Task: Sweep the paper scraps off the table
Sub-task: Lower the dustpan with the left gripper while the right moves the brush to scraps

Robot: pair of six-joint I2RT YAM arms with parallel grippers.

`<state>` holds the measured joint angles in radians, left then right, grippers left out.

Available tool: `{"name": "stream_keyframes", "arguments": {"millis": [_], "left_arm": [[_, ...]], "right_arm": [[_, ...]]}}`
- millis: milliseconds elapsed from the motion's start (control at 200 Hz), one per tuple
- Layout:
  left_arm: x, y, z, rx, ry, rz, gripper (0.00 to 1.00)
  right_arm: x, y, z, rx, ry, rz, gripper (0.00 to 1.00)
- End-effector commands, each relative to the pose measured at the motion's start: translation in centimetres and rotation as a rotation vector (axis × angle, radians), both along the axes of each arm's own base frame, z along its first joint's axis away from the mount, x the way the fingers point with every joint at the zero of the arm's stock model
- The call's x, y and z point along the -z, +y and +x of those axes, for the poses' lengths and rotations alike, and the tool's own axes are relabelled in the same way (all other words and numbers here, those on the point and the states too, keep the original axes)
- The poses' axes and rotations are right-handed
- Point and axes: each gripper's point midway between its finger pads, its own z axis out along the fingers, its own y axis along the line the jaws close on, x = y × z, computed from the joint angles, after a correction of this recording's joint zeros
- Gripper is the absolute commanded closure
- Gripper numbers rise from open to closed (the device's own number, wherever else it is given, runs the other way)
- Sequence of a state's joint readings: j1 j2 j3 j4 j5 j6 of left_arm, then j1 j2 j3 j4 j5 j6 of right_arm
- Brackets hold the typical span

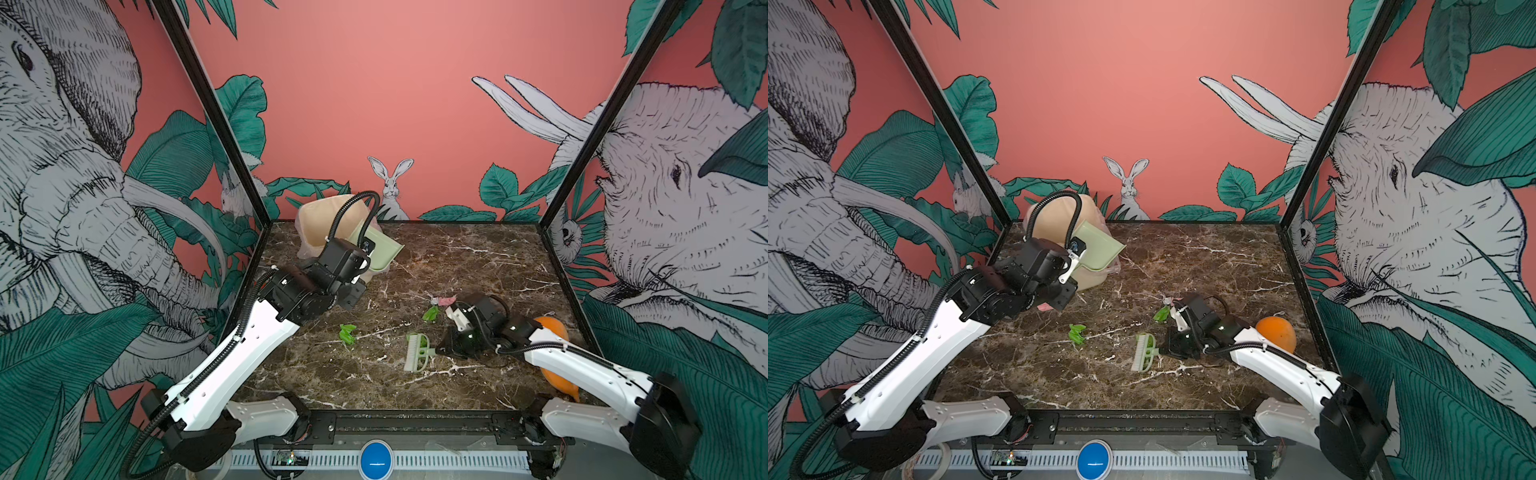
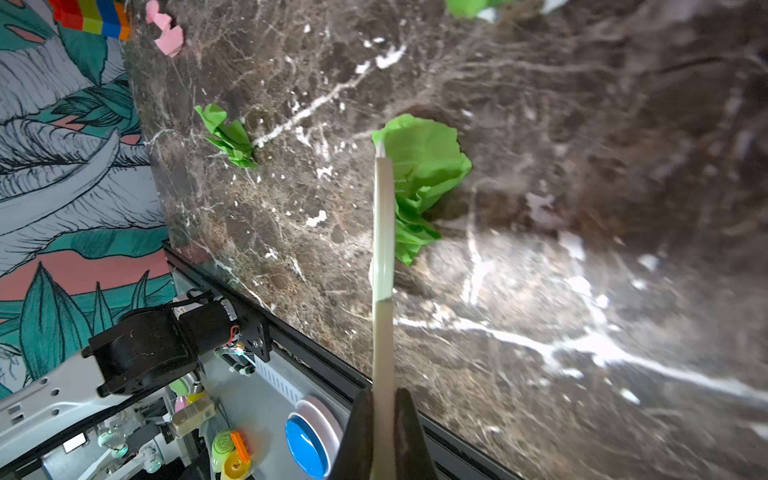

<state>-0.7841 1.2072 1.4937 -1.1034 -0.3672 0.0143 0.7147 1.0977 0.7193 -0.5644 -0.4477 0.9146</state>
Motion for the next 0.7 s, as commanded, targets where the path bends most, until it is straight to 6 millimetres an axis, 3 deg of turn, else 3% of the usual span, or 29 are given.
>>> {"name": "stream_keyframes", "arguments": {"millis": [0,90,265,380,490,695], "left_arm": [[0.9,0.1,-0.8,-0.001,0.025,0.022,0.98],[1.1,-0.2,-1.1,0.011,0.031,0.019,0.98],[1.5,-0.8,-1.6,0.028,0.048,0.002,0.98],[2.6,-1.5,-2.2,0.049,0.076,-0.003,0.98],[4.8,-2.2,-3.3,0.077,0.136,-0.006,0.99],[9.4,-3.1,-6.6,0.12,0.264,0.007,0.98]], "right_arm": [[0.7,-3.4,-1.9,0.053,0.061,-0.109,1.0],[-1.0,-3.4,-1.9,0.041,0.034,-0.095,1.0],[-5.0,-0.7,-0.4,-0.043,-0.047,-0.055,1.0],[-6.3,-0.1,0.7,-0.095,-0.088,-0.089,1.0],[-6.4,-1.9,1.3,-0.14,-0.117,-0.196,1.0],[-6.3,-7.5,0.7,-0.241,-0.113,-0.443,1.0]]}}
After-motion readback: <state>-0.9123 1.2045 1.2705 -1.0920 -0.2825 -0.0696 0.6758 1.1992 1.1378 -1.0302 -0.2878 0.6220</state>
